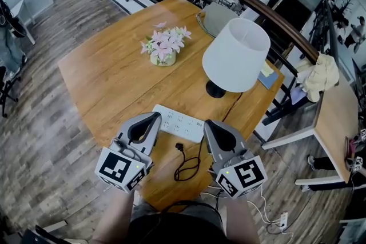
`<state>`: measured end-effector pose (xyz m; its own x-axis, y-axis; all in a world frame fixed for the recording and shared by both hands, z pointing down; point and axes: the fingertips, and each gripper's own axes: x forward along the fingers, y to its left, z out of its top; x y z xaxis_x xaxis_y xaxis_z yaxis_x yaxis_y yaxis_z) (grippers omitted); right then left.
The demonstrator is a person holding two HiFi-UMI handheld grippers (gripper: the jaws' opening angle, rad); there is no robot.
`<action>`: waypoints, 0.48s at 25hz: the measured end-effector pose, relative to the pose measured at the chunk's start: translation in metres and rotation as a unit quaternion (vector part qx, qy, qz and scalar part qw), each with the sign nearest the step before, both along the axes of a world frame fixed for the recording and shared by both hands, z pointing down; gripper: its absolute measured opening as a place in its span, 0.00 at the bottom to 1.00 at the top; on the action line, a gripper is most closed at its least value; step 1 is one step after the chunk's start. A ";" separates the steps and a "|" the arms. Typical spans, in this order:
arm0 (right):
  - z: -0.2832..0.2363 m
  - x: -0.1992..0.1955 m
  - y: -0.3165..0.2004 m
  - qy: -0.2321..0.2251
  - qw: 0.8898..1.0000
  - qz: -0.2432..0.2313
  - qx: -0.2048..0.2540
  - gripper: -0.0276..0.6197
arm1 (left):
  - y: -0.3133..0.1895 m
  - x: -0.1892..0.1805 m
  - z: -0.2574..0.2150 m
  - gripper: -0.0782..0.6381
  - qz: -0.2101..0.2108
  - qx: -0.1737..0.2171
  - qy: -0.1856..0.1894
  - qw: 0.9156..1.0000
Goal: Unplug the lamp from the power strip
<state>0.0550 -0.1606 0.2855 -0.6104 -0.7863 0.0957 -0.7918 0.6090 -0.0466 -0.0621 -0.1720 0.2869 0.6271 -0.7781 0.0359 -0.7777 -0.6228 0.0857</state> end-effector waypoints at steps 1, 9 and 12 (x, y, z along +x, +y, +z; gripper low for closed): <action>0.000 0.000 0.000 0.000 1.000 0.000 0.000 0.05 | 0.000 0.000 0.000 0.10 0.000 0.000 0.000 1.000; -0.002 -0.003 0.006 0.005 1.000 0.008 0.005 0.05 | 0.003 -0.001 -0.004 0.10 0.004 0.002 -0.001 1.000; -0.003 -0.002 0.007 0.005 1.000 0.011 0.006 0.05 | 0.005 0.001 -0.004 0.10 0.008 0.003 0.000 1.000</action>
